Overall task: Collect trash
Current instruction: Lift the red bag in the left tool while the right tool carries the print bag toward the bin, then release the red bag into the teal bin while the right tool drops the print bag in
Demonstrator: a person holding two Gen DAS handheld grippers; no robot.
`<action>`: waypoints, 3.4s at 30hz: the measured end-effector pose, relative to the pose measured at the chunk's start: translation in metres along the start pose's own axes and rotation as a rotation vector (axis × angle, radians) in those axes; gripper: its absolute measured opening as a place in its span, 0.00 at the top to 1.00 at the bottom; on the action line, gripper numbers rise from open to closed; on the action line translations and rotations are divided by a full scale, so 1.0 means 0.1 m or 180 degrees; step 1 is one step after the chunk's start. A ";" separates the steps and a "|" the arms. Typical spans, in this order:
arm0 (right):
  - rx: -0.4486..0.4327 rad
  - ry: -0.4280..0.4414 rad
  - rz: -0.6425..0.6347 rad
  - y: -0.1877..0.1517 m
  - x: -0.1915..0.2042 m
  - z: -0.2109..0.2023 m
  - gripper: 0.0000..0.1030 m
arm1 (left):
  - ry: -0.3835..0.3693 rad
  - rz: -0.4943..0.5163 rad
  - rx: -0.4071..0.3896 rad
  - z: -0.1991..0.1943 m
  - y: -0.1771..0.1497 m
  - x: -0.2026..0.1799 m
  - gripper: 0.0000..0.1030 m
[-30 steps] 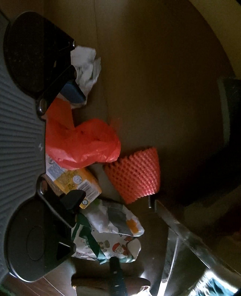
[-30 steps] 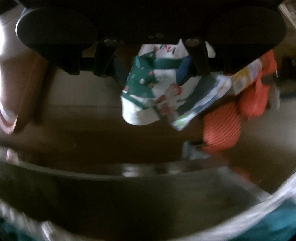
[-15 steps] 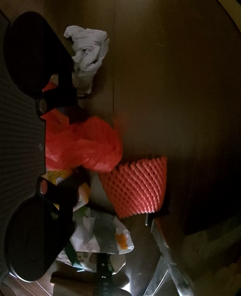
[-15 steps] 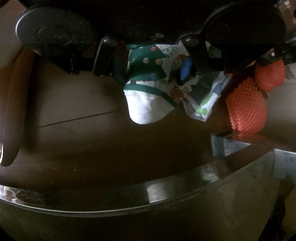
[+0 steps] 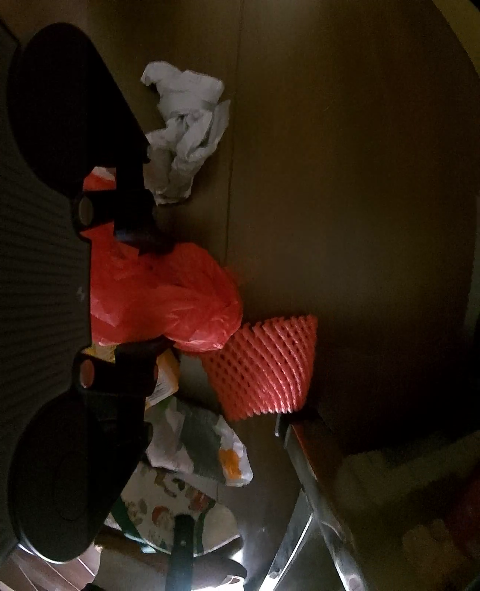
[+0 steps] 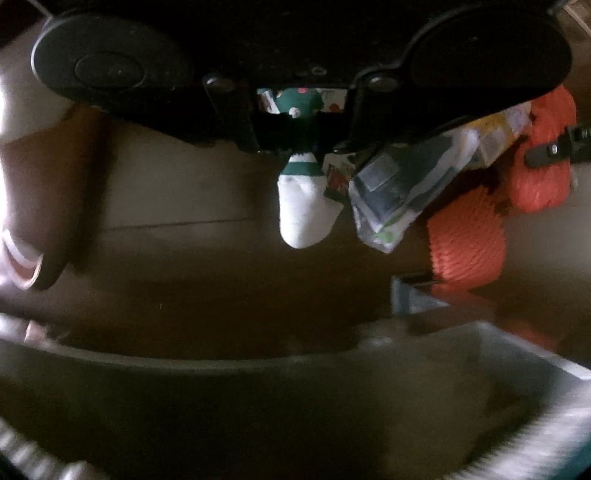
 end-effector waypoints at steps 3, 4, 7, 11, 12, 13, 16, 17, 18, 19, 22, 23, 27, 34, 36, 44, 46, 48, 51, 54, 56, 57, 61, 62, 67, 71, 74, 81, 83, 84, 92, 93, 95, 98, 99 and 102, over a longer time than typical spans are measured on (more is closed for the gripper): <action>-0.0156 -0.0019 -0.0137 -0.06 0.08 -0.27 0.94 | -0.0058 -0.0039 -0.0049 -0.17 -0.03 0.01 0.56; -0.0180 -0.0030 -0.0166 -0.07 0.07 -0.36 0.94 | -0.0067 -0.0050 -0.0064 -0.23 -0.04 0.02 0.56; -0.0270 -0.0038 -0.0194 -0.04 0.10 -0.68 0.94 | -0.0098 -0.0066 -0.0085 -0.45 -0.08 0.04 0.56; -0.0412 -0.0011 -0.0337 -0.07 0.22 -1.13 0.94 | -0.0120 -0.0026 -0.0132 -0.83 -0.10 0.03 0.56; -0.0468 0.0004 -0.0391 -0.09 0.26 -1.26 0.94 | -0.0144 -0.0022 -0.0155 -0.95 -0.10 0.03 0.56; -0.0523 0.0025 -0.0437 -0.11 0.28 -1.41 0.94 | -0.0158 -0.0001 -0.0197 -1.09 -0.10 0.02 0.56; -0.0714 0.0060 -0.0590 -0.15 0.37 -1.85 0.94 | -0.0159 0.0130 -0.0363 -1.46 -0.08 -0.06 0.56; -0.0788 0.0057 -0.0645 -0.16 0.40 -2.01 0.94 | -0.0153 0.0183 -0.0439 -1.61 -0.06 -0.08 0.56; -0.0860 0.0054 -0.0692 -0.18 0.43 -2.16 0.94 | -0.0159 0.0212 -0.0518 -1.77 -0.04 -0.12 0.56; -0.0921 0.0065 -0.0727 -0.19 0.46 -2.31 0.94 | -0.0164 0.0229 -0.0604 -1.92 -0.02 -0.14 0.56; -0.1110 0.0073 -0.0812 -0.23 0.58 -2.73 0.94 | -0.0171 0.0268 -0.0898 -2.44 0.04 -0.24 0.56; -0.1164 0.0086 -0.0825 -0.25 0.61 -2.89 0.94 | -0.0193 0.0258 -0.0991 -2.64 0.06 -0.27 0.56; -0.1438 0.0135 -0.0874 -0.33 0.69 -3.45 0.94 | -0.0244 0.0208 -0.1256 -3.32 0.07 -0.40 0.56; -0.1952 0.0173 -0.0941 -0.54 0.74 -4.45 0.94 | -0.0413 0.0147 -0.1676 -4.39 -0.06 -0.65 0.56; -0.2131 0.0132 -0.1025 -0.59 0.76 -4.74 0.94 | -0.0442 0.0187 -0.1806 -4.64 -0.12 -0.77 0.56; -0.2746 0.0029 -0.1202 -0.68 0.73 -5.77 0.95 | -0.0489 0.0421 -0.2278 -5.54 -0.30 -1.28 0.56; -0.2886 0.0022 -0.1215 -0.66 0.71 -5.97 0.95 | -0.0507 0.0474 -0.2347 -5.71 -0.30 -1.41 0.56; -0.3027 0.0022 -0.1215 -0.63 0.68 -6.22 0.95 | -0.0560 0.0530 -0.2404 -5.89 -0.29 -1.56 0.56; -0.3253 -0.0009 -0.1211 -0.53 0.63 -6.59 0.95 | -0.0589 0.0656 -0.2523 -6.16 -0.25 -1.80 0.56; -0.3464 -0.0058 -0.1171 -0.38 0.53 -6.97 0.95 | -0.0643 0.0747 -0.2636 -6.41 -0.19 -2.04 0.56; -0.3614 -0.0112 -0.1128 -0.26 0.46 -7.21 0.95 | -0.0732 0.0745 -0.2658 -6.56 -0.09 -2.20 0.56; -0.3694 -0.0136 -0.1093 -0.20 0.42 -7.35 0.95 | -0.0765 0.0744 -0.2672 -6.61 -0.06 -2.28 0.56; -0.3969 -0.0187 -0.0942 0.05 0.28 -7.66 0.95 | -0.0890 0.0709 -0.2701 -6.79 0.19 -2.58 0.56; -0.3995 -0.0179 -0.0892 0.12 0.25 -7.71 0.95 | -0.0913 0.0696 -0.2708 -6.81 0.24 -2.64 0.56; -0.4133 -0.0176 -0.0725 0.46 0.12 -7.76 0.95 | -0.1010 0.0736 -0.2893 -6.91 0.53 -2.99 0.56; -0.4144 -0.0152 -0.0568 0.78 -0.02 -7.60 0.95 | -0.1190 0.0624 -0.2924 -6.93 0.81 -3.19 0.56; -0.4095 -0.0145 -0.0458 1.00 -0.14 -7.43 0.94 | -0.1250 0.0540 -0.2885 -6.81 1.05 -3.30 0.56; -0.3836 -0.0079 -0.0369 1.40 -0.31 -6.92 0.94 | -0.1183 0.0380 -0.2648 -6.24 1.54 -3.42 0.56; -0.3746 -0.0071 -0.0401 1.48 -0.32 -6.75 0.94 | -0.1163 0.0336 -0.2567 -6.06 1.65 -3.43 0.56; -0.3737 -0.0036 -0.0447 1.50 -0.30 -6.68 0.94 | -0.1127 0.0320 -0.2521 -5.97 1.69 -3.43 0.56; -0.3656 0.0108 -0.0861 1.44 -0.02 -6.39 0.94 | -0.0923 0.0169 -0.2228 -5.44 1.93 -3.34 0.56; -0.3660 0.0119 -0.0876 1.45 0.00 -6.38 0.94 | -0.0902 0.0148 -0.2196 -5.39 1.96 -3.31 0.56; -0.3666 0.0180 -0.0858 1.47 0.03 -6.36 0.94 | -0.0877 0.0109 -0.2136 -5.32 1.98 -3.26 0.56; -0.3630 0.0365 -0.0818 1.53 0.03 -6.34 0.93 | -0.0848 0.0088 -0.2054 -5.22 2.04 -3.22 0.56; -0.3565 0.0408 -0.0808 1.57 0.03 -6.31 0.93 | -0.0817 0.0095 -0.2028 -5.18 2.05 -3.21 0.56; -0.3361 0.0365 -0.0775 1.65 0.00 -6.20 0.87 | -0.0732 0.0175 -0.1970 -5.09 2.06 -3.21 0.56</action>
Point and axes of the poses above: each gripper's, at about its wrist camera, not at the fingertips, and z roughly the way its jaws point, x to its left, y to its top, the point moved 5 cm from there along z, roughly the way its jaws point, and after that the axes turned 7 degrees about -z, right-handed, at the moved point
